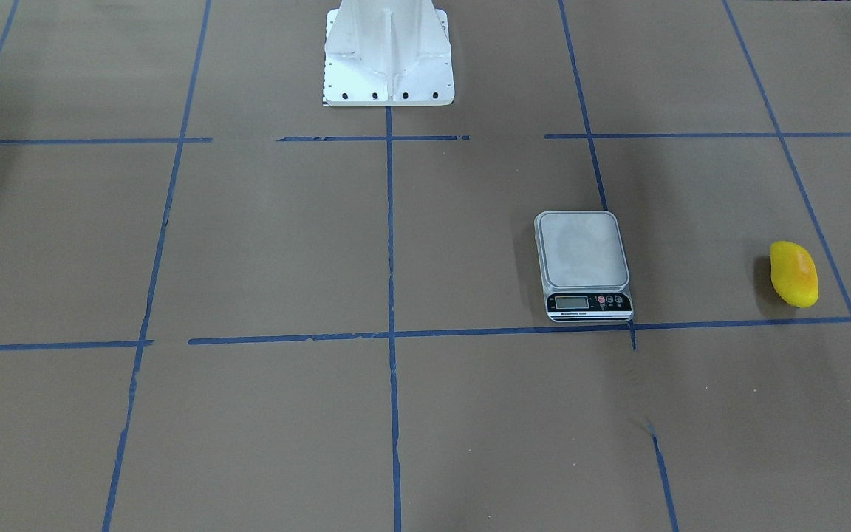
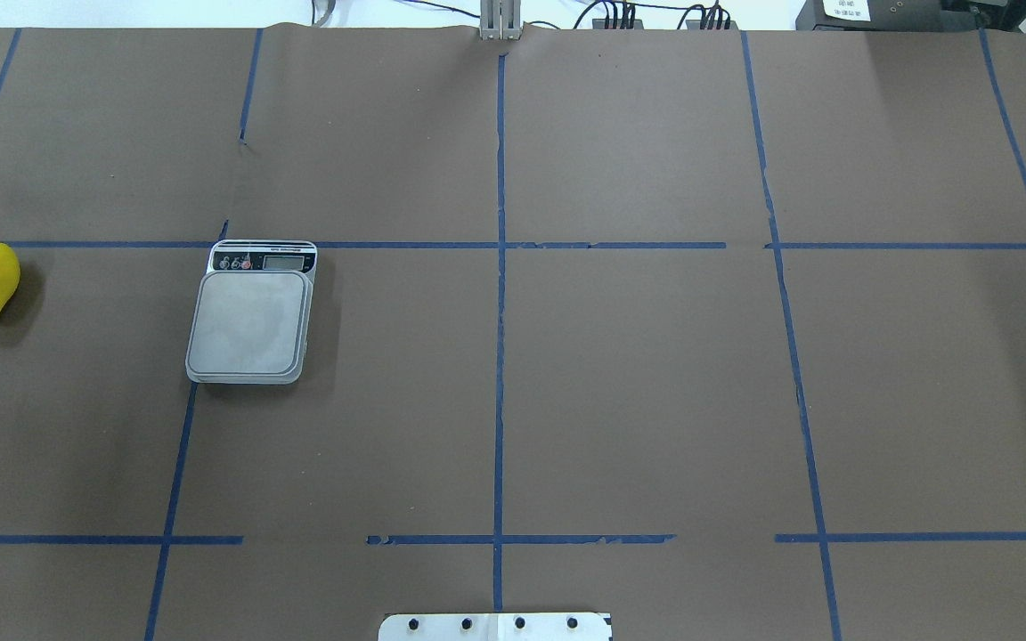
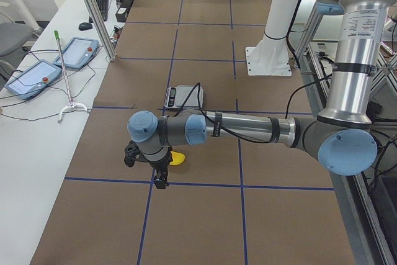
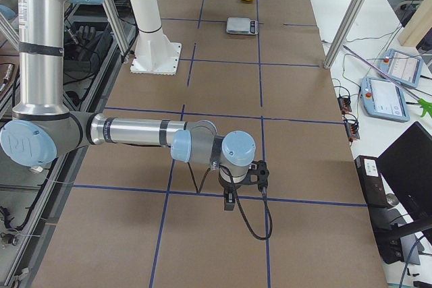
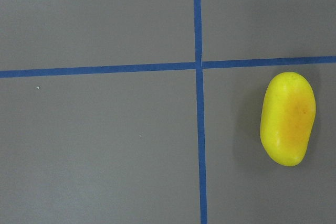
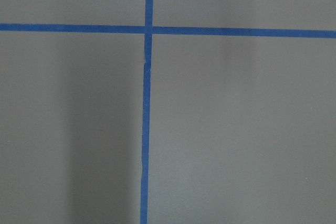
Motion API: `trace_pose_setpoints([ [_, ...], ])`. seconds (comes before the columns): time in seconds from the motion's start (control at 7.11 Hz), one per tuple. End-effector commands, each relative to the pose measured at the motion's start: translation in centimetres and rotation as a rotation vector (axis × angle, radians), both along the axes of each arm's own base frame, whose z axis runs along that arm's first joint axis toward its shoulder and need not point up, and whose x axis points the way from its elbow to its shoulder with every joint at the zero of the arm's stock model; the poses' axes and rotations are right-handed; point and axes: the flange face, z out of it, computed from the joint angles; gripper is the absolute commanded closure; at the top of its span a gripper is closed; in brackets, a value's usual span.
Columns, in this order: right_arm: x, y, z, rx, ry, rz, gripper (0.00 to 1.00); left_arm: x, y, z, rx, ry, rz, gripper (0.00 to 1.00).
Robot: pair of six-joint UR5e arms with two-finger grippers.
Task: Weigh mango
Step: 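Move the left gripper down toward the yellow mango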
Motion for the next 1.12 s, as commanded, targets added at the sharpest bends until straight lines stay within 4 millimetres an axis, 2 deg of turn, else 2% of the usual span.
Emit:
trace_pose_setpoints([
  [0.0,0.0,-0.1,-0.1,0.002,0.0,0.0,0.0,0.6,-1.4,-1.8,0.034,0.015,0.0,0.0],
  [0.14,0.0,0.0,0.0,0.0,0.0,0.0,0.0,4.3,-3.6,-4.0,0.022,0.018,0.009,0.0],
  [0.28,0.0,0.0,0.0,0.0,0.0,0.0,0.0,10.2,-5.1,-4.8,0.053,0.025,0.083,0.0],
  [0.42,0.0,0.0,0.0,0.0,0.0,0.0,0.0,13.5,-5.4,-4.6,0.07,0.031,0.081,0.0],
  [0.7,0.0,-0.1,-0.1,0.002,0.0,0.0,0.0,15.6,-5.5,0.4,0.11,0.042,0.077,0.0],
  [0.84,0.0,0.0,0.0,0.0,0.0,0.0,0.0,16.8,-5.2,1.6,0.103,0.046,0.062,0.0],
  [0.98,0.0,0.0,0.0,0.0,0.0,0.0,0.0,18.2,-4.9,1.8,0.088,0.046,0.069,0.0],
])
